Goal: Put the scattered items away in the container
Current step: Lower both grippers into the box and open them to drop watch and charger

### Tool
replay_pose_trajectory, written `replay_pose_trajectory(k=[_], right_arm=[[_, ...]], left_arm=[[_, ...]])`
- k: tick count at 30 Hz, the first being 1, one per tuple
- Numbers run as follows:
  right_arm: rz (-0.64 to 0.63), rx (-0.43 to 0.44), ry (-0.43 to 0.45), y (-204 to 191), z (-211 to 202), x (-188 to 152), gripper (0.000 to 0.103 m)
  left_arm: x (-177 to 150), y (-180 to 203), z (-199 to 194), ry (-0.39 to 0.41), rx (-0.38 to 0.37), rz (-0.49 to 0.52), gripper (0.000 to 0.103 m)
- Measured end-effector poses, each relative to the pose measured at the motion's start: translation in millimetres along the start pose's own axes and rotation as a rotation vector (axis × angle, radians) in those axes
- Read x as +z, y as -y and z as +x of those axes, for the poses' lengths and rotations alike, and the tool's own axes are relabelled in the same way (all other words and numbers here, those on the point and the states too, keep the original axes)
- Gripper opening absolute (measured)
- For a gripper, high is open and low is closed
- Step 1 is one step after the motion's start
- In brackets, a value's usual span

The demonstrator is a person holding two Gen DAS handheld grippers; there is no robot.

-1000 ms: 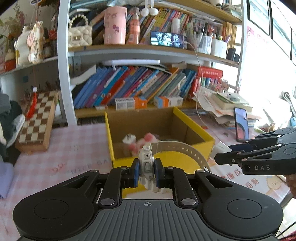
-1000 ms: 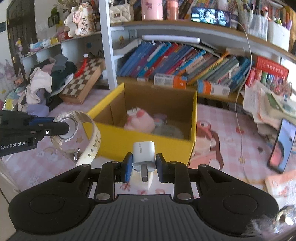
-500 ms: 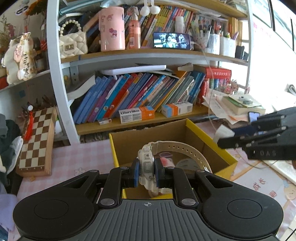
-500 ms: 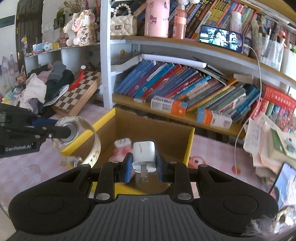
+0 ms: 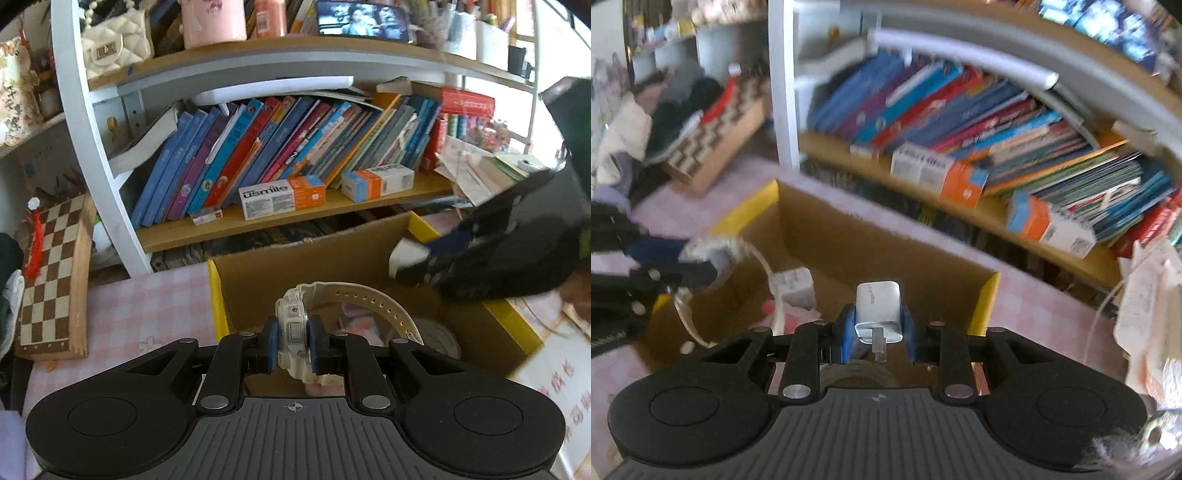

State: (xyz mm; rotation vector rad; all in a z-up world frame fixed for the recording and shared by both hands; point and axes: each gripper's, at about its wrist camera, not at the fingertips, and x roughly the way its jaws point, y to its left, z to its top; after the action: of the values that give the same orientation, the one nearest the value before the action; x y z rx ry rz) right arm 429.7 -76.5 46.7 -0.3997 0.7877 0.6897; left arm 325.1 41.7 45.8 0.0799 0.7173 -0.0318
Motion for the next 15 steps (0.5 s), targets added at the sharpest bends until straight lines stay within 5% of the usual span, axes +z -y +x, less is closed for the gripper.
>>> replay_pose_trajectory(k=[7,15], right_arm=[[-0.055,-0.003,-0.133,2,46,6,0.025],[-0.104,-0.01,-0.177,9,64,8,0.025]], left_arm=[[24,-5,46,-0.104,0.046,0.022,0.015],[26,-6,93,-0.205,0.069,0.031,0.015]])
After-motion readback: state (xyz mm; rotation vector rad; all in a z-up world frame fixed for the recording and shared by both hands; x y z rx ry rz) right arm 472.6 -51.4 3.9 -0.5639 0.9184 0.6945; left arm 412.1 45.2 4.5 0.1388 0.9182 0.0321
